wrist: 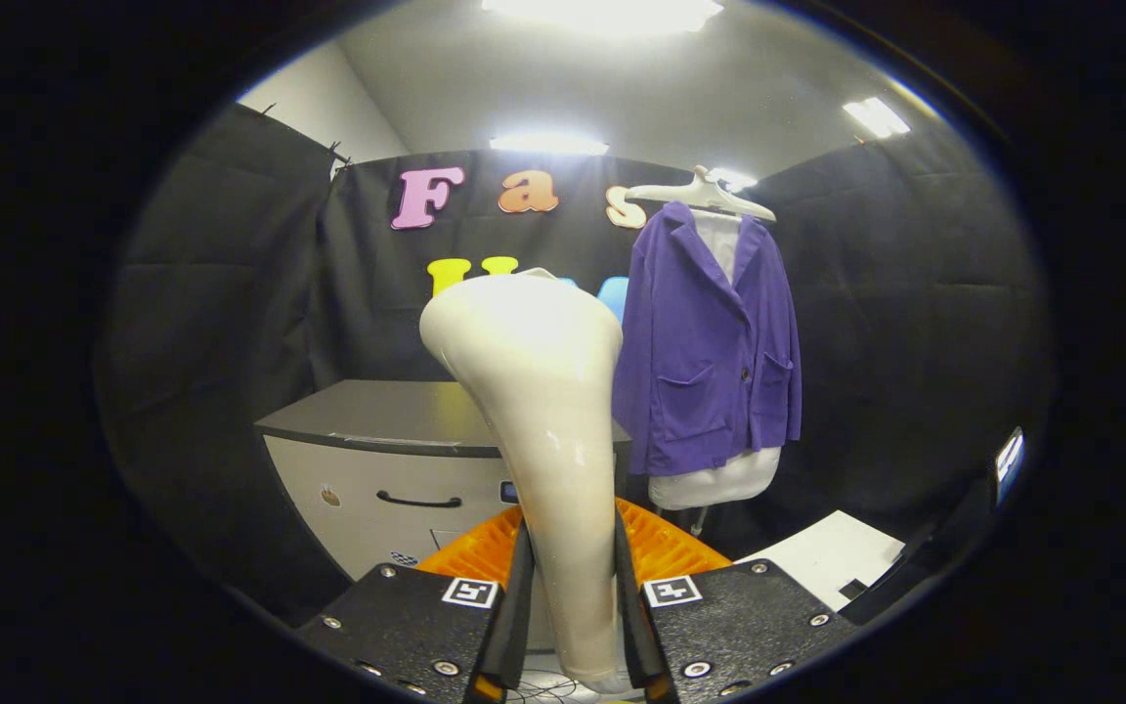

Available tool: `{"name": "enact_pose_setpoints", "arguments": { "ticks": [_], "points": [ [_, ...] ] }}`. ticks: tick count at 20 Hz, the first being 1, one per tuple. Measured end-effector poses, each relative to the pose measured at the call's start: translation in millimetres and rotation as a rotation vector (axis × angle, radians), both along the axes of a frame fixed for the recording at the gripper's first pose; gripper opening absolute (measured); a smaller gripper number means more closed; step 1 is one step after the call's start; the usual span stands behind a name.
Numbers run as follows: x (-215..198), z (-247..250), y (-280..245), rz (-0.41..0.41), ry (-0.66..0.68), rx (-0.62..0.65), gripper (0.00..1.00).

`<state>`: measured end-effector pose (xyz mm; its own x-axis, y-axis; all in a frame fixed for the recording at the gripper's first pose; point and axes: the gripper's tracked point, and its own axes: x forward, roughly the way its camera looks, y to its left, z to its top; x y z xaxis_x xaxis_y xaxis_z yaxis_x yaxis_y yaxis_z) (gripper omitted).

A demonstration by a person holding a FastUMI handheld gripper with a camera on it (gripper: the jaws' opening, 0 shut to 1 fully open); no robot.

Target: Iron the clothes twice with a garment steamer, once on the left side and once on the right side.

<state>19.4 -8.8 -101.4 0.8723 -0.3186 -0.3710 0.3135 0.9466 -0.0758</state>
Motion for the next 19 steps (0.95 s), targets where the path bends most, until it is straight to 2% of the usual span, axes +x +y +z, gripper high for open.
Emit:
{"name": "enact_pose_setpoints", "arguments": {
  "ticks": [4, 10, 19],
  "points": [
    [2, -3, 17, 0.029, -0.021, 0.043, 0.4],
    [2, -5, 24, 0.039, -0.009, 0.027, 0.4],
    [-7, 14, 32, 0.067, -0.059, 0.055, 0.4]
  ]
}}
